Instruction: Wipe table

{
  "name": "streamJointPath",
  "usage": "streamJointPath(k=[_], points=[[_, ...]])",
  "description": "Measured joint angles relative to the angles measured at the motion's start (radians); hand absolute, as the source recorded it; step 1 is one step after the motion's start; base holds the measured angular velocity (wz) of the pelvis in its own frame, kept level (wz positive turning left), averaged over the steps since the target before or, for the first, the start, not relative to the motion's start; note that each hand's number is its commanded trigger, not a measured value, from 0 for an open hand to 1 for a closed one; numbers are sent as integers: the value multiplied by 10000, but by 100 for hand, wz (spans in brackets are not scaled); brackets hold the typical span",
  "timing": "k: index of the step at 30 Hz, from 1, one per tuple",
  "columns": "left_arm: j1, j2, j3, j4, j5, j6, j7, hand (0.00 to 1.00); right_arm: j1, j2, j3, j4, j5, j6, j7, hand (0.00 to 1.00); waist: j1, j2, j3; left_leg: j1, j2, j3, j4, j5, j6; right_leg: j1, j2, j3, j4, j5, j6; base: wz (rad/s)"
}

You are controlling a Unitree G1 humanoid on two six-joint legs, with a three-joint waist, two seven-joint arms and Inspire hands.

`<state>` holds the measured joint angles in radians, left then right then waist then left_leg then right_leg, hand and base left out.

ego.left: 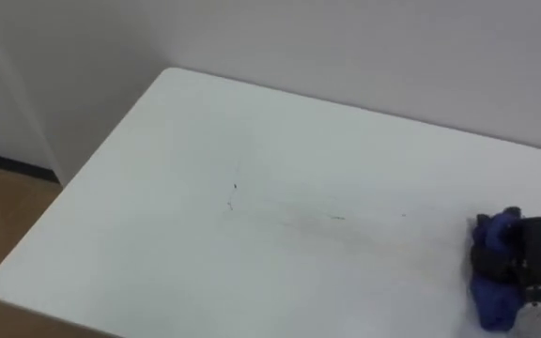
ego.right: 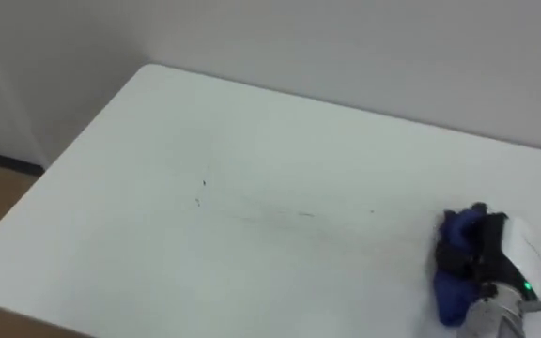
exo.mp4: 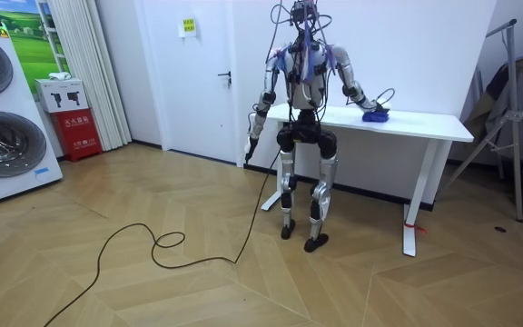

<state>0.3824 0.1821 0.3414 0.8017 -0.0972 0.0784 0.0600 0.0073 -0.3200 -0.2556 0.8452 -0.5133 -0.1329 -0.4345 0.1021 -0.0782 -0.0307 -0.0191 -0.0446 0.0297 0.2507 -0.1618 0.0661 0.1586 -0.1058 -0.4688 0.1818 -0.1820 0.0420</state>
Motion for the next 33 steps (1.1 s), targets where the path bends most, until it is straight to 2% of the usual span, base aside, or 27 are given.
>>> streamJointPath(k=[3, 5, 6, 7, 8, 9, 10, 11, 13, 14, 16, 18, 20, 21, 22, 23, 25, 27, 28, 29, 30, 31, 33], points=[[-13, -26, -299, 10, -101, -121, -12, 0, -238, -20, 71, -37, 65, 265, 7, 100, 168, 42, 24, 9, -22, -10, 13, -45, 25, -17, -38, -32, 43, 13, 29, -3], [-133, -104, -710, 75, -102, -118, -28, 0, -537, -21, 468, -314, -7, 1043, 4, 100, 475, 79, 49, -71, 13, 154, 37, -58, 30, -169, -39, 96, 52, 30, 59, -24], [-171, -112, -834, 164, -114, -116, -44, 0, -720, -17, 650, -351, -77, 1300, 6, 100, 590, 102, 71, -91, 37, 247, 44, -57, 23, -226, -35, 190, 70, 31, 58, -49], [-279, -145, -1035, 484, -157, -98, -82, 0, -1140, 23, 1090, -444, -256, 1898, 58, 100, 869, 177, 105, -135, 129, 443, 50, -64, -36, -382, 20, 398, 94, 96, -19, -65], [-504, -162, -1230, 868, -164, -26, -131, 0, -1600, 124, 1774, -789, -625, 2489, 353, 100, 1223, 267, 158, -160, 162, 453, 31, -51, -56, -532, 51, 519, 161, 155, -104, -78], [-647, -169, -1294, 970, -164, 47, -176, 0, -1901, 191, 2224, -996, -849, 2702, 592, 100, 1411, 302, 170, -222, 159, 363, 41, -47, -61, -657, 69, 527, 256, 184, -151, -90], [-733, -158, -1281, 1078, -148, 122, -313, 0, -2665, 458, 3256, -1327, -1281, 2890, 1049, 100, 1711, 337, 279, -323, 134, 67, 53, -37, -75, -875, 153, 493, 302, 260, -275, -75], [-904, -107, -1278, 1267, -80, 170, -350, 0, -3438, 798, 4122, -1634, -1717, 2880, 1457, 100, 1938, 319, 428, -451, 139, -219, 84, -28, -89, -985, 257, 374, 214, 312, -360, -50], [-1121, -104, -1323, 1252, -109, 238, -472, 0, -4474, 1262, 5030, -1819, -2113, 2748, 2028, 100, 2180, 185, 519, -671, 132, -523, 100, 73, -219, -1132, 321, 273, 177, 240, -476, 31], [-1180, -103, -1430, 1205, -101, 246, -532, 0, -4973, 1341, 5248, -1884, -2177, 2593, 2264, 100, 2398, 181, 565, -788, 119, -720, 138, 163, -299, -1244, 309, 117, 89, 132, -513, 67], [-1084, -85, -1517, 1198, -98, 373, -514, 0, -5358, 1339, 5328, -1827, -1972, 2507, 2311, 100, 2698, 140, 541, -877, 24, -1054, 143, 240, -305, -1197, 344, 3, -29, 84, -541, 66], [-588, -86, -1520, 1179, -90, 486, -510, 0, -5160, 1238, 5326, -1595, -1844, 2332, 2254, 100, 2672, 81, 505, -855, -96, -1381, 120, 276, -306, -966, 341, -196, -145, 40, -489, 66], [-191, -87, -1493, 1166, -90, 567, -508, 0, -4420, 1033, 5042, -1378, -1754, 2143, 2223, 100, 2505, 79, 503, -795, -200, -1606, 87, 277, -299, -769, 286, -428, -148, -8, -409, 65], [-15, -95, -1440, 1156, -66, 575, -475, 0, -3550, 984, 4501, -1615, -1454, 1639, 1725, 100, 2318, 90, 491, -750, -233, -1611, 71, 273, -286, -661, 265, -401, -136, -26, -379, 64], [141, -99, -1295, 1146, 61, 577, -477, 0, -2991, 973, 4186, -1665, -1454, 1149, 1333, 100, 1911, 99, 485, -664, -246, -1493, 63, 263, -262, -478, 251, -412, -155, -45, -346, 63], [189, -95, -1046, 1142, 247, 563, -475, 0, -2465, 964, 3802, -1663, -1461, 779, 1015, 100, 1652, 133, 480, -504, -240, -1370, 30, 222, -203, -326, 221, -365, -152, -107, -245, 36], [192, -91, -747, 1139, 296, 449, -442, 0, -1729, 888, 3178, -1649, -1441, 424, 798, 100, 1307, 128, 361, -197, -244, -1304, -134, 180, -158, -100, 204, -218, -146, -130, -206, -2], [113, -42, -642, 1121, 305, 349, -360, 0, -1075, 733, 2550, -1517, -1138, 237, 441, 100, 1117, 158, 276, 46, -243, -1088, -211, 123, -115, 93, 193, -59, -133, -143, -180, -30], [88, -23, -638, 1036, 305, 276, -290, 0, -770, 516, 2310, -1339, -912, 111, 165, 100, 940, 158, 237, 160, -285, -933, -239, 78, -73, 202, 180, -23, -148, -209, -76, -36], [24, -32, -642, 857, 307, 233, -268, 0, -439, 200, 2156, -1148, -778, 73, -120, 100, 792, 186, 148, 208, -318, -873, -228, 61, -40, 247, 132, -5, -147, -228, -45, -30], [-8, -36, -642, 754, 308, 212, -268, 0, -286, 63, 2021, -1082, -769, 73, -212, 100, 714, 199, 134, 251, -332, -868, -220, 51, -22, 300, 109, 19, -150, -229, -43, -22], [-65, -32, -642, 620, 308, 126, -265, 0, 30, -104, 1725, -934, -709, 74, -305, 100, 613, 220, 71, 305, -371, -845, -183, 12, 31, 361, 68, 59, -140, -253, -5, -16], [-73, -41, -696, 376, 289, 27, -248, 0, 314, -317, 1387, -703, -356, 99, -444, 100, 452, 215, 40, 321, -386, -801, -104, -45, 68, 377, 43, 143, -92, -246, 9, -16]])
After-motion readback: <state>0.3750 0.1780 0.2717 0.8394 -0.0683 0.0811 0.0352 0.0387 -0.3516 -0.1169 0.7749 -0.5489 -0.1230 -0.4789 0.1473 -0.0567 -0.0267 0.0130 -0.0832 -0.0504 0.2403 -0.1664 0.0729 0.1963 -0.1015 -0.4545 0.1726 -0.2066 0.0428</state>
